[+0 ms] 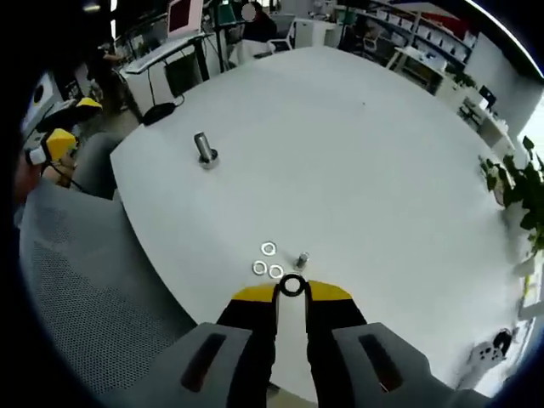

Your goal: Place the washer onto the threaded stud by aligning its center hole with the stud, sliding it down to the base, and recovering from edge contact or off-axis alignment until the washer reaches the visible bottom stop.

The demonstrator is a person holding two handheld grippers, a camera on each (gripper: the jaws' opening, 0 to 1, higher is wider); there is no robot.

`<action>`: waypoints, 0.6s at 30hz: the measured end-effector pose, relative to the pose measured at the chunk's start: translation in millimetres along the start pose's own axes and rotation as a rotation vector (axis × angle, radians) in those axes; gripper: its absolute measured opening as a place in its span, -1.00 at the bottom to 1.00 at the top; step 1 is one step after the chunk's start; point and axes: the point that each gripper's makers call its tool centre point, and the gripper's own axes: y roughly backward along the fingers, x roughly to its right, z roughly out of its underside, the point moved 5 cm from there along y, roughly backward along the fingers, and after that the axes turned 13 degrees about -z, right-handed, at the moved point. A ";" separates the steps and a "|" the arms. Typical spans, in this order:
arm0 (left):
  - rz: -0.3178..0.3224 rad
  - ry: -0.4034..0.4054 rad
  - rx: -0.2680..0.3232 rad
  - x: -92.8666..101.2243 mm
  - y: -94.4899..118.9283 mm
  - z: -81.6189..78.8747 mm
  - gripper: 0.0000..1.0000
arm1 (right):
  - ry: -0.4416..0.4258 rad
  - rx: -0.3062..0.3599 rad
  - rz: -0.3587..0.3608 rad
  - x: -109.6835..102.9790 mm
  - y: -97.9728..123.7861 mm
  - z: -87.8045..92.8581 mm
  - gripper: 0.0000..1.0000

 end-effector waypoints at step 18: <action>0.013 -0.019 -0.011 3.2 -1.4 1.3 -0.42 | 0.074 0.049 0.005 15.8 12.4 -51.4 -0.73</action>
